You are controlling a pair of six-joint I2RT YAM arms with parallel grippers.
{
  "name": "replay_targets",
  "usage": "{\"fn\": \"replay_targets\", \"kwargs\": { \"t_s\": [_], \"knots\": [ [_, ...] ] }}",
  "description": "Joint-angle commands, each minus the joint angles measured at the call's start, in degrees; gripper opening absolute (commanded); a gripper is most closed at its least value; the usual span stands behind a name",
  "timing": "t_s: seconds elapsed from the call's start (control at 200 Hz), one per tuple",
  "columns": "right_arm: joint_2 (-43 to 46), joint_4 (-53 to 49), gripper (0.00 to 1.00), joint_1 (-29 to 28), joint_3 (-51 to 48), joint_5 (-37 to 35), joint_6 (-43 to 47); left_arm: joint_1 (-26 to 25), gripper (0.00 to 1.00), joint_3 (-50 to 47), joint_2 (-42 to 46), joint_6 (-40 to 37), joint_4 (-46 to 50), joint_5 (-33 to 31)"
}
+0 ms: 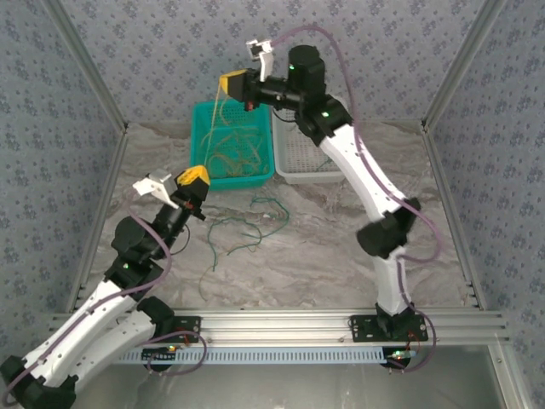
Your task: Untangle the cables
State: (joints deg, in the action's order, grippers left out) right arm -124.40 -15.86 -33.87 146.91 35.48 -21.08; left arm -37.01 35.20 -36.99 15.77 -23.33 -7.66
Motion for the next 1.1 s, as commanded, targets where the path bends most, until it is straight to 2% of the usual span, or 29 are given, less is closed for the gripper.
{"fn": "replay_targets", "kwargs": {
  "t_s": [0.0,0.065,0.19,0.275,0.37,0.445,0.525,0.555,0.7,0.765,0.835,0.915,0.994,1.099],
  "knots": [
    [-9.60,-0.69,0.00,5.87,16.31,-8.32,-5.28,0.11,0.00,0.55,-3.39,-5.74,2.00,-1.36],
    [-12.25,1.36,0.00,5.62,15.92,-9.07,-4.71,1.57,0.00,0.48,-7.77,-7.21,-0.75,-1.87],
    [-11.59,6.23,0.00,3.82,4.92,-15.29,2.45,7.29,0.00,1.30,-17.13,-4.73,-3.79,1.49],
    [-11.48,6.64,0.00,2.65,-0.45,-20.03,6.06,10.63,0.00,0.94,-22.96,-4.12,-7.32,2.59],
    [-12.49,5.07,0.00,2.04,-3.55,-22.90,8.19,14.05,0.00,3.57,-29.07,-3.58,-6.82,3.92],
    [-13.64,1.39,0.16,1.96,-4.12,-22.67,9.10,16.59,0.00,5.91,-32.78,-2.17,-6.38,4.79],
    [-14.64,-3.02,0.44,1.94,-4.65,-24.15,9.53,18.54,0.00,8.47,-36.29,-1.53,-5.50,4.87],
    [-14.93,-4.59,0.51,2.02,-4.93,-25.08,9.44,19.01,0.00,9.88,-37.84,-1.70,-4.57,5.12],
    [-13.15,-10.24,0.63,1.99,-7.01,-24.76,11.16,19.57,0.00,16.03,-45.23,-2.17,-2.05,6.96],
    [-11.60,-14.98,0.67,1.32,-6.58,-30.81,12.64,19.60,0.00,19.04,-47.92,-1.50,-0.01,6.35],
    [-7.37,-17.31,0.68,0.88,-9.65,-37.78,11.53,19.53,0.00,22.08,-50.84,-1.64,1.39,6.85],
    [0.50,-14.51,0.68,1.17,-18.63,-36.89,9.66,19.53,0.00,27.76,-55.44,-1.53,6.04,7.02],
    [10.35,-8.87,0.68,0.25,-30.31,-36.43,9.45,19.52,0.00,34.11,-61.06,-1.57,10.54,7.56],
    [24.06,1.04,0.70,-2.89,-46.90,-41.63,11.07,19.61,0.00,41.20,-67.98,0.01,15.77,6.67]
  ]
}}
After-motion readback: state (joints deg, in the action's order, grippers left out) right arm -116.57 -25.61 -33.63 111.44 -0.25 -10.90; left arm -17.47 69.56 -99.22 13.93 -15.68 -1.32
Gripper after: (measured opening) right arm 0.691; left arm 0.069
